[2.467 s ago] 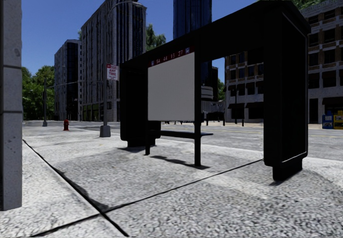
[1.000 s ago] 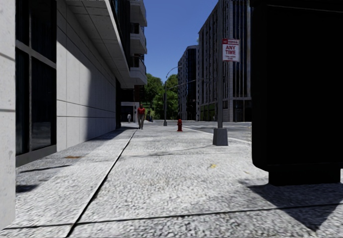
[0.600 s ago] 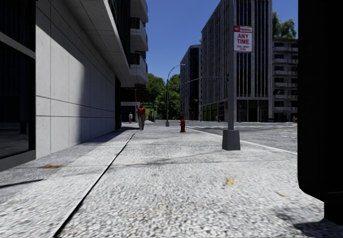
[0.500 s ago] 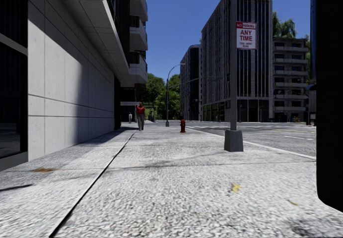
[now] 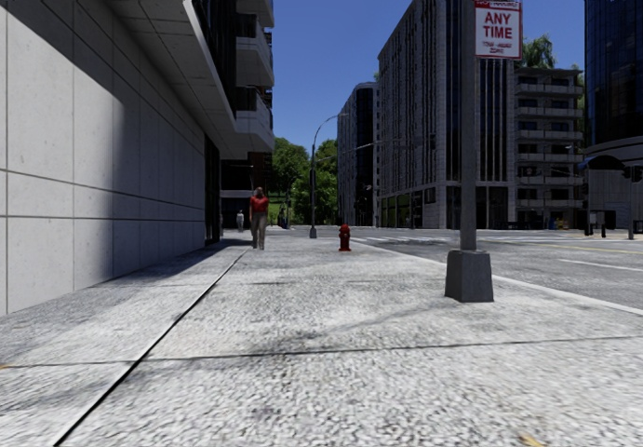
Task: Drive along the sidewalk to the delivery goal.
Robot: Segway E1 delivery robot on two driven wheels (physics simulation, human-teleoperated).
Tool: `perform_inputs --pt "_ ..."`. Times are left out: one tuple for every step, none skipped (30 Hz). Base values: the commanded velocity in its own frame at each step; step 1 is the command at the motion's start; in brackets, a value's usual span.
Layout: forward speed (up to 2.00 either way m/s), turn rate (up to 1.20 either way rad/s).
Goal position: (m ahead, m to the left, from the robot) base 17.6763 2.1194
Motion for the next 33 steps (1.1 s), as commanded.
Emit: perform_inputs --pt "2.0 0.0" --pt "2.0 0.0" --pt "2.0 0.0" --pt "2.0 0.0" --pt "2.0 0.0" --pt "2.0 0.0" --pt "2.0 0.0" --pt "2.0 0.0" --pt "2.0 0.0" --pt "2.0 0.0" --pt "2.0 0.0" --pt "2.0 0.0" --pt "2.0 0.0" --pt "2.0 0.0" --pt "2.0 0.0" --pt "2.0 0.0" --pt "2.0 0.0" --pt "2.0 0.0" --pt "2.0 0.0" --pt "2.0 0.0" --pt "2.0 0.0" --pt "2.0 0.0" --pt "2.0 0.0" --pt "2.0 0.0" --pt "2.0 0.0" --pt "2.0 0.0" --pt "2.0 0.0" --pt "2.0 0.0" --pt "2.0 0.0" --pt "2.0 0.0" --pt "2.0 0.0" --pt "2.0 0.0" --pt "2.0 0.0"
